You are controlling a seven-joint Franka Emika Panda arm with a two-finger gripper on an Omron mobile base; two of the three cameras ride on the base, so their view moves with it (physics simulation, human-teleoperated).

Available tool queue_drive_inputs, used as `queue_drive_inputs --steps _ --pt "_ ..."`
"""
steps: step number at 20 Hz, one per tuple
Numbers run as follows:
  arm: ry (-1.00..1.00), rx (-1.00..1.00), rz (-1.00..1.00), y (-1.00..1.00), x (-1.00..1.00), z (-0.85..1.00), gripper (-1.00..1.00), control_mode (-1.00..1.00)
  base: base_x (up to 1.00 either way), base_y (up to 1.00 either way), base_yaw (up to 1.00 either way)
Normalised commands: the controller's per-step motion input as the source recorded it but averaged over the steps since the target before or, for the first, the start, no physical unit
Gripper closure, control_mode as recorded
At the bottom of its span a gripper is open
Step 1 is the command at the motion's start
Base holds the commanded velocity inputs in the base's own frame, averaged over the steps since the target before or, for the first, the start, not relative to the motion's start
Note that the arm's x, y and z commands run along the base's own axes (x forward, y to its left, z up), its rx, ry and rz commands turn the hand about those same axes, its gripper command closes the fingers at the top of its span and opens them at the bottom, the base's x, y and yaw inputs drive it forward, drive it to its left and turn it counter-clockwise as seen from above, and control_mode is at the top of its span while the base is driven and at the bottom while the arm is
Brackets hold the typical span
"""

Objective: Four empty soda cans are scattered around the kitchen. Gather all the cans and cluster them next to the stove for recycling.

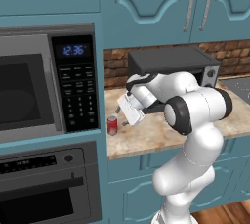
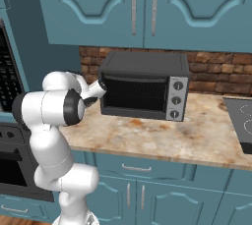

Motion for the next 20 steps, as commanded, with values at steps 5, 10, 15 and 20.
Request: queue_drive_inputs --steps 5,10,15,20 --pt "0.02 0.01 0.0 0.0 -0.02 -0.03 -1.0 -1.0 0.0 0.0 0.0" --pt "0.04 0.0 0.0 0.02 -0.17 -0.06 -1.0 -1.0 0.0 0.0 0.0" --pt "0.06 0.0 0.0 0.08 -0.13 -0.01 -1.0 -1.0 0.0 0.0 0.0" --pt "0.0 0.0 0.0 0.0 0.07 0.0 -1.0 -1.0 0.0 0.0 0.0"
